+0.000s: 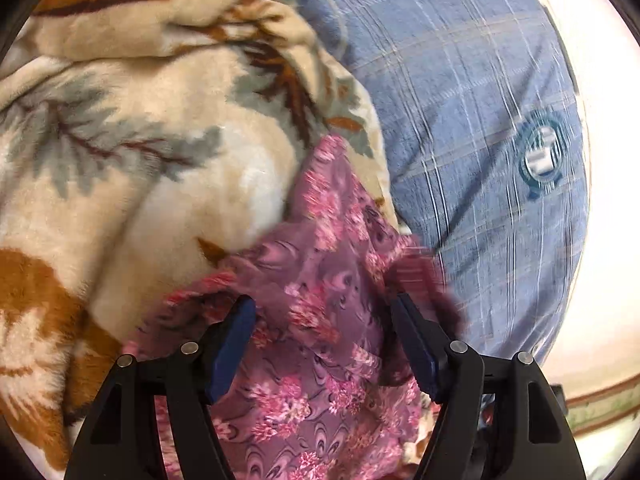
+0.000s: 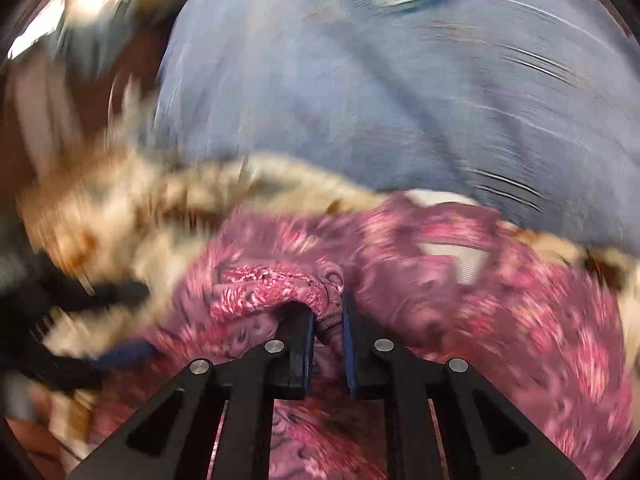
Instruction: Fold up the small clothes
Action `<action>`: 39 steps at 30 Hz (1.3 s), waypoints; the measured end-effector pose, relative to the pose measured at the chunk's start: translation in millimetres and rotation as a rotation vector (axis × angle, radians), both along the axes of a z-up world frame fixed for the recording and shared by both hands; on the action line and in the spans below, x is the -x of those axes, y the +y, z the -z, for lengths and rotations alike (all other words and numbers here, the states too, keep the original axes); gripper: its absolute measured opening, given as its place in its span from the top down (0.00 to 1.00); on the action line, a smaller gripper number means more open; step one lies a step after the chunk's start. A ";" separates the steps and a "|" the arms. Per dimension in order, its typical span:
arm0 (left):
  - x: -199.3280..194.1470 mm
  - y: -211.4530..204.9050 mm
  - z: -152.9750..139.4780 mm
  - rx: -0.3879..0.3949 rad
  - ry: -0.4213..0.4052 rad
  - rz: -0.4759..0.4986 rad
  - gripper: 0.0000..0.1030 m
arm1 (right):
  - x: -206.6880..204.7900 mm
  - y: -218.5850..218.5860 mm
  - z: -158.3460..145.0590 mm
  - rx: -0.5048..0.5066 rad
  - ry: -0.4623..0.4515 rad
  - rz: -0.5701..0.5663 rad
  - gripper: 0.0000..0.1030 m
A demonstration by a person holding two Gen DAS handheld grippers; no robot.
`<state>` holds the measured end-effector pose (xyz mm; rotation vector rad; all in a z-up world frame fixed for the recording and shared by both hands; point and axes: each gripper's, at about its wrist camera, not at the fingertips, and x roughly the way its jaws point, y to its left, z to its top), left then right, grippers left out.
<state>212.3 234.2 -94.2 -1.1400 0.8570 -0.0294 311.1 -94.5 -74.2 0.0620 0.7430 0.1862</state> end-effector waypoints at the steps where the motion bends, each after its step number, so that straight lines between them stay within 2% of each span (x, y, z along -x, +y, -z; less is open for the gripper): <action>1: -3.7 -6.9 0.3 -0.009 0.004 0.022 0.30 | 7.7 -19.9 -5.3 -0.084 -0.007 0.032 0.88; 3: -12.4 -21.8 7.0 -0.021 0.035 0.059 0.30 | 19.0 -53.4 -8.3 -0.200 -0.004 0.097 0.88; 5: -23.7 -32.4 16.5 -0.034 0.072 0.092 0.41 | 23.9 -76.3 -7.2 -0.286 0.010 0.130 0.88; 6: -26.7 -32.8 17.3 -0.041 0.065 0.093 0.72 | 27.6 -91.0 -6.7 -0.335 0.013 0.155 0.88; 7: -29.6 -32.0 16.5 -0.059 0.065 0.094 0.89 | 33.2 -108.9 -5.3 -0.409 0.006 0.187 0.88; 8: -31.4 -30.4 15.6 -0.084 0.074 0.092 0.88 | 42.2 -131.2 -3.6 -0.494 -0.008 0.231 0.88; 10: -31.3 -28.7 16.0 -0.096 0.076 0.081 0.88 | 56.6 -168.8 5.9 -0.602 -0.021 0.320 0.88; 12: -32.9 -31.9 16.0 -0.116 0.092 0.091 0.87 | 73.0 -206.9 26.4 -0.688 0.014 0.422 0.88; 14: -33.5 -34.8 15.8 -0.139 0.096 0.092 0.87 | 91.8 -239.4 53.4 -0.743 0.076 0.527 0.83; 16: -34.7 -37.6 15.2 -0.150 0.099 0.093 0.84 | 104.2 -252.5 65.5 -0.763 0.081 0.581 0.83; 18: -34.6 -39.1 15.6 -0.155 0.105 0.095 0.79 | 109.2 -259.0 71.6 -0.826 0.061 0.571 0.78; 21: -35.9 -40.2 16.2 -0.148 0.101 0.094 0.77 | 100.7 -258.5 71.2 -0.832 0.052 0.547 0.59; 24: -37.5 -40.1 15.9 -0.152 0.093 0.094 0.80 | 83.8 -246.6 62.9 -0.755 0.075 0.545 0.54; 25: -36.7 -40.4 14.5 -0.162 0.089 0.096 0.83 | 77.5 -241.0 59.7 -0.720 0.086 0.536 0.73; 26: -35.1 -41.0 11.5 -0.167 0.078 0.098 0.85 | 71.5 -238.0 56.4 -0.688 0.093 0.521 0.96; 27: -32.6 -41.9 7.0 -0.164 0.058 0.101 0.86 | 69.7 -238.9 51.1 -0.686 0.089 0.497 0.94; 29: -29.6 -46.1 -0.6 -0.170 0.028 0.116 0.86 | 80.2 -244.6 35.7 -0.728 0.005 0.485 0.94; 30: -29.8 -50.0 -1.5 -0.166 0.022 0.136 0.83 | 87.2 -249.9 24.8 -0.722 -0.041 0.484 0.94; 32: -32.8 -58.8 2.6 -0.170 0.043 0.172 0.80 | 94.9 -257.9 18.9 -0.677 -0.062 0.501 0.94; 34: -37.1 -65.1 10.8 -0.201 0.082 0.185 0.75 | 97.0 -268.2 30.9 -0.634 -0.020 0.552 0.94; 37: -39.2 -61.5 19.3 -0.162 0.090 0.184 0.75 | 96.2 -273.5 61.9 -0.587 0.066 0.589 0.95; 39: -38.5 -56.8 18.2 -0.126 0.091 0.208 0.76 | 97.7 -268.7 65.0 -0.520 0.047 0.571 0.96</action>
